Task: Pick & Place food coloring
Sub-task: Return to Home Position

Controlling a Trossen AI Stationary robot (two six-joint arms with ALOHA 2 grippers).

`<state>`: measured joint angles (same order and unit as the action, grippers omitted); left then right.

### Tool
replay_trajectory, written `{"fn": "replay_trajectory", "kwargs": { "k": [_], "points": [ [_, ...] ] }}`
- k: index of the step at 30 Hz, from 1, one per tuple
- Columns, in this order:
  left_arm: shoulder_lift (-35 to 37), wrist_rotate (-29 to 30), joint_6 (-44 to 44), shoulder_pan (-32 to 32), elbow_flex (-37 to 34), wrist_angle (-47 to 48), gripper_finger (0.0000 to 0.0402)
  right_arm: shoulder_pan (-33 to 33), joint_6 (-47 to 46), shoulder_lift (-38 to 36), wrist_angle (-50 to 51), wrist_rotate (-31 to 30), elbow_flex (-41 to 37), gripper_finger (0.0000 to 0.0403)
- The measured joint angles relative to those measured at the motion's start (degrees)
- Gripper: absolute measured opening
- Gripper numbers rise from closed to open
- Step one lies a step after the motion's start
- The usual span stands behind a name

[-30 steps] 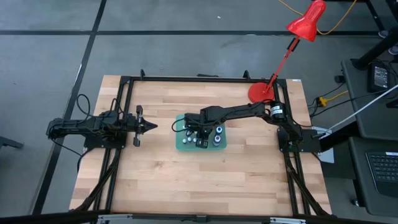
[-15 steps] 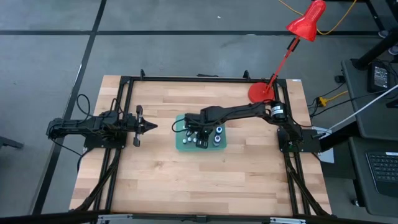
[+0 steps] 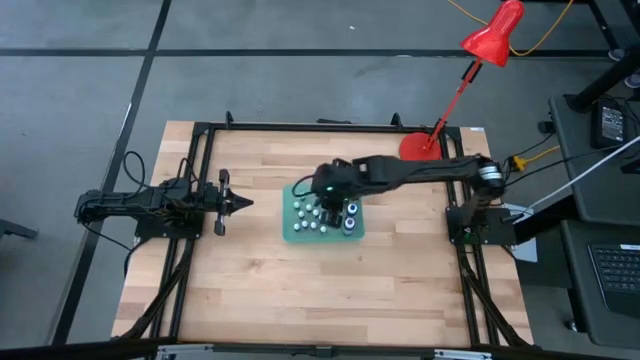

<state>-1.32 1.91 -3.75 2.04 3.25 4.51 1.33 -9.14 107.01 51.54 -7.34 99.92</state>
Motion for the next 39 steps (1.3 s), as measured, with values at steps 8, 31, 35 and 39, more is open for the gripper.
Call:
{"fn": "replay_trajectory", "kwargs": {
  "k": [8,31,35,39],
  "points": [
    [0.0,0.0,0.0,0.0,0.0,0.0,0.0004,3.3,7.6,-11.5,-3.7,-6.8,-0.1,0.0118],
    [0.0,0.0,0.0,0.0,0.0,0.0,0.0004,-6.5,5.1,-70.3,-73.0,14.9,-75.4,0.0008],
    [0.0,0.0,0.0,0.0,0.0,0.0,0.0004,-7.6,2.4,-80.1,-82.0,15.1,-86.1,0.0004],
    [0.0,0.0,0.0,0.0,0.0,0.0,0.0004,-7.6,-0.3,-88.8,-86.6,15.1,-93.1,0.0005]
  ]
}}
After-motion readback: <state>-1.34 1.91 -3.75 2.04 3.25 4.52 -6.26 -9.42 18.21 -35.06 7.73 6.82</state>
